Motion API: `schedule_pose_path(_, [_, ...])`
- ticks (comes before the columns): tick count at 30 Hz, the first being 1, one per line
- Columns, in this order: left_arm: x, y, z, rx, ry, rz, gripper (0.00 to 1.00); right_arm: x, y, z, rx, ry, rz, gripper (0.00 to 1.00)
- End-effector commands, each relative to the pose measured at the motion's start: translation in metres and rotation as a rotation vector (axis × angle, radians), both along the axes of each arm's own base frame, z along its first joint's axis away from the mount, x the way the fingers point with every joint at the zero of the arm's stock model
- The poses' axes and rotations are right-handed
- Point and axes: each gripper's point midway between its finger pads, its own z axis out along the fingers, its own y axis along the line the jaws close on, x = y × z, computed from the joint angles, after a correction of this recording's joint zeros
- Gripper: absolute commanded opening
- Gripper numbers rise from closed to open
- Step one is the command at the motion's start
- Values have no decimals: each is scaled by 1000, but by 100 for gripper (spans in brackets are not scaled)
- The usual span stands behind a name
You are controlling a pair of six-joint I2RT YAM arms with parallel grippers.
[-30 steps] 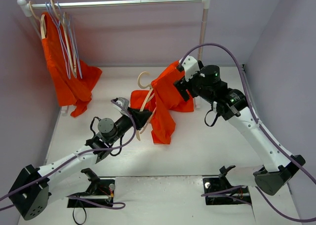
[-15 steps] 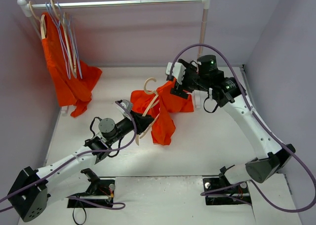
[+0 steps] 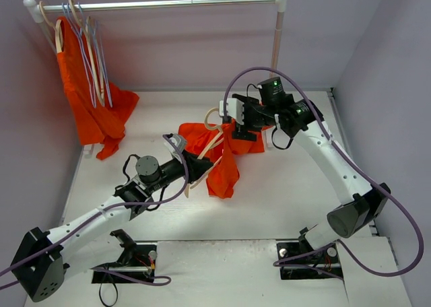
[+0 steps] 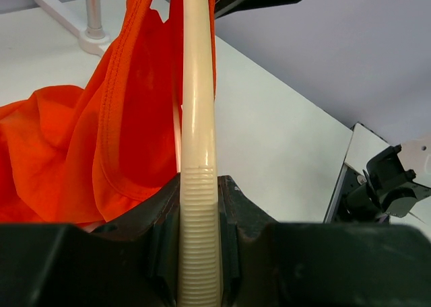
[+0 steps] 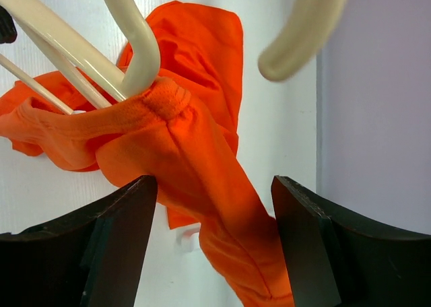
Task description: Place the t-shirt on the hanger
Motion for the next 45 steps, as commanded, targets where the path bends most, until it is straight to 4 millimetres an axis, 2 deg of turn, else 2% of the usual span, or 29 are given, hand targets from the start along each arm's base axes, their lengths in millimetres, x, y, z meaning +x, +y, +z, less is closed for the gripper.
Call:
schedule_pose_path(1, [-1,-5,61,-65,-174,-47,0,4,1,3,-6,-24,36,69])
schedule_pose_path(6, [-2,-7,59,-14,-193,-71,0,2,5,-2,0,-14,62,66])
schedule_pose_path(10, [1,-8,62,21,-211,-70,0,1,6,-5,-1,-7,64,57])
schedule_pose_path(11, [2,-8,61,30,-211,-70,0,1,6,-4,0,-11,65,52])
schedule_pose_path(12, [5,-8,58,45,-210,-65,0,1,5,-4,-1,-13,62,36])
schedule_pose_path(15, [11,-6,52,73,-206,-34,0,3,4,3,14,-50,54,15])
schedule_pose_path(17, [16,-3,49,88,-199,-6,0,1,3,3,15,-55,50,7])
schedule_pose_path(18, [19,-3,47,99,-200,6,0,0,2,5,16,-62,50,0])
schedule_pose_path(21, [28,2,44,131,-189,50,3,-2,-1,8,19,-77,44,0])
schedule_pose_path(22, [31,4,41,145,-181,64,9,-1,-3,8,16,-85,34,0])
schedule_pose_path(24, [36,7,46,157,-194,91,28,-3,-5,7,14,-89,28,0])
schedule_pose_path(25, [37,9,45,174,-193,101,42,-3,-5,6,13,-89,27,0])
schedule_pose_path(28, [49,19,52,204,-207,169,56,-5,-6,3,14,-87,25,0])
schedule_pose_path(31, [63,34,62,212,-217,254,62,-5,-8,-1,17,-82,18,0])
schedule_pose_path(37, [90,77,87,152,-183,459,65,0,-18,-4,31,-82,-22,0])
schedule_pose_path(40, [90,90,99,118,-178,521,65,2,-20,-9,31,-70,-40,0])
schedule_pose_path(41, [88,94,110,95,-187,539,65,3,-21,-10,31,-66,-51,0])
schedule_pose_path(43, [88,107,117,86,-178,605,66,5,-24,-12,30,-65,-65,0])
schedule_pose_path(44, [85,112,128,66,-196,620,66,5,-25,-13,33,-59,-75,0])
schedule_pose_path(45, [83,114,132,72,-207,625,69,6,-25,-13,38,-62,-75,0])
